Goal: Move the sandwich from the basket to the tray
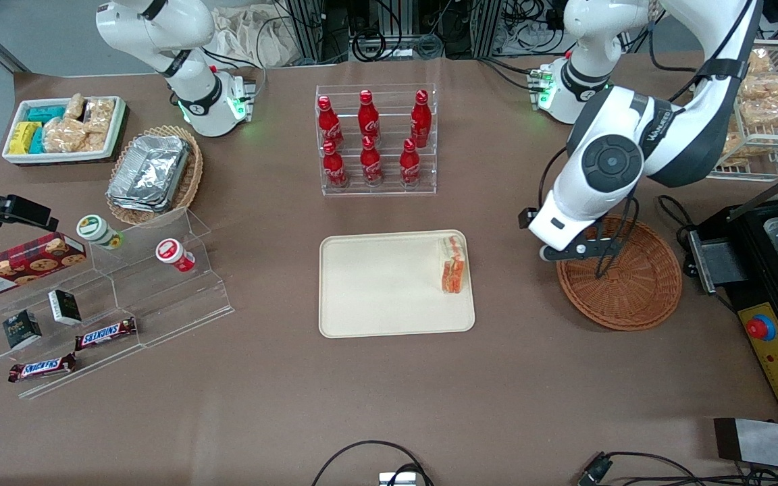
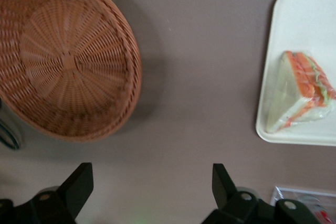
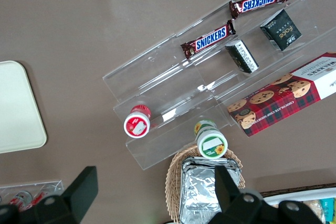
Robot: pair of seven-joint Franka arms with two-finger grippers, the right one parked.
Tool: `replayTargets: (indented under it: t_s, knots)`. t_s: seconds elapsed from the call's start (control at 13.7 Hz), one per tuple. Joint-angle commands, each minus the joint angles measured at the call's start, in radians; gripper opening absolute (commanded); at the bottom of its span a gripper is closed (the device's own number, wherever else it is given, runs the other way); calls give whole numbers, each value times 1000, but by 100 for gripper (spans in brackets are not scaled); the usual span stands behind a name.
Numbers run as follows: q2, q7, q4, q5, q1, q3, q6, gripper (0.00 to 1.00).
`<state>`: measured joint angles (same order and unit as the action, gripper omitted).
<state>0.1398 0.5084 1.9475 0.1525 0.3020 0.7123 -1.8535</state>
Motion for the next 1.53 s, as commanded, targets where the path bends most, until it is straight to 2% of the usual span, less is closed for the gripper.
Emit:
replayTargets:
  t_s: [0.0,0.22,0.44,0.58,0.8,0.88,0.95,1.17,1.24,1.31,1.46]
  knots:
    - [-141,-121,97,-18,89,4,-58,100]
    - [-160,-226,27,-37,176,-1,-18,100]
    - [-86,-234,-103,-34,221,-2,97,100]
    - [-36,-235,-151,-30,233,-2,103,100]
    - [-35,-237,-157,-22,268,-4,105,100]
    - [-45,-287,-157,-24,278,-14,109,100]
    - [-58,-348,-159,-31,251,-75,128,100]
    - [-115,-471,-151,-41,-34,-421,213,100]
    - [-126,-478,-154,-39,-113,-500,232,100]
    - [-134,-479,-160,-41,-160,-549,255,100]
    - [-112,-476,-229,-42,-202,-568,295,100]
